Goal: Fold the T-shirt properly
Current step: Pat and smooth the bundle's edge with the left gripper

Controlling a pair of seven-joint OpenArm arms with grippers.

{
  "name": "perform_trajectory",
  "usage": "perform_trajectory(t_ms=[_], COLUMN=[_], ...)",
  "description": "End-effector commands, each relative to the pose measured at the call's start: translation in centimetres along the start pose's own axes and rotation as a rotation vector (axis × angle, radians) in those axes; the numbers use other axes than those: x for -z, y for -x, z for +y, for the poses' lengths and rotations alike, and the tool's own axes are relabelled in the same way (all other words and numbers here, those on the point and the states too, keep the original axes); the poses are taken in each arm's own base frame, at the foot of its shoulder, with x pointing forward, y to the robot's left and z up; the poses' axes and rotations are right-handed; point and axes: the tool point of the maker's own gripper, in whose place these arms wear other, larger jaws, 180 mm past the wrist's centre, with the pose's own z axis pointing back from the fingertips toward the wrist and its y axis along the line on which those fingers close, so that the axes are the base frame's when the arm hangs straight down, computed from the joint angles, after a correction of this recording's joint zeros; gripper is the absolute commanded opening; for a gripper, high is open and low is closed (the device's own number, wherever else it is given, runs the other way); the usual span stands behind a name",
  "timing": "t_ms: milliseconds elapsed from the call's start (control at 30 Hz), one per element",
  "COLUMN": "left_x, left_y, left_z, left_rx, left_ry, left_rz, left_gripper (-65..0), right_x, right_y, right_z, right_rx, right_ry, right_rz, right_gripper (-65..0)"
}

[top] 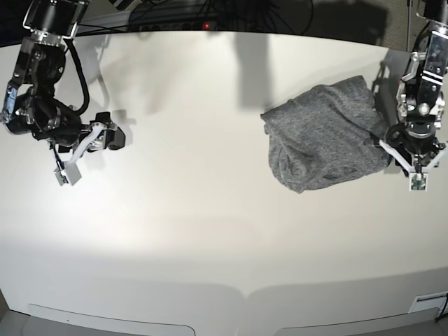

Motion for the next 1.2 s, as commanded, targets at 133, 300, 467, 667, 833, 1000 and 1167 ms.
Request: perform_trajectory(t_ms=[133,300,467,667,833,1000,1167], left_x=[-1.6,-3.1,-5.0,-7.0,-7.3,-10.0,-13.1], left_y=[-0.5,2.2,5.6,6.3,6.0,2.2,2.2], left_z=[-4.2,-5.6,-5.7,-5.2,-2.2,-1.5,-5.4], left_rx=[-0.131,-0.132,-0.051,0.074,0.141,0.075,-0.004], left_ry=[0.233,0.268,0.25,0.214,0.044,-0.021,0.198], left_rz=[0.072,0.157,0.192,0.081,0.003,-0.087,-0.072], left_gripper=[-64.2,-64.2,-64.2,-64.2,-64.1,-64.2,-64.2], right_x=[-0.5,-0.3,-0.3,-0.3,-0.3,-0.3,-0.3], right_y=[-1.9,-1.8,-1.8,-1.8,-1.8,-1.8,-1.8], right_z=[0.5,0.8,0.9,0.9,0.9,0.9,0.9], right_rx=[-0.01,-0.005,-0.004,-0.003,-0.003,-0.003,-0.003], right_ry=[-0.03,-0.036,-0.038,-0.039,-0.039,-0.039,-0.039], right_rz=[-0.066,-0.067,-0.069,-0.069,-0.069,-0.068,-0.069], right_gripper=[-28.1,-28.1,-28.1,-28.1,-28.1,-28.1,-28.1])
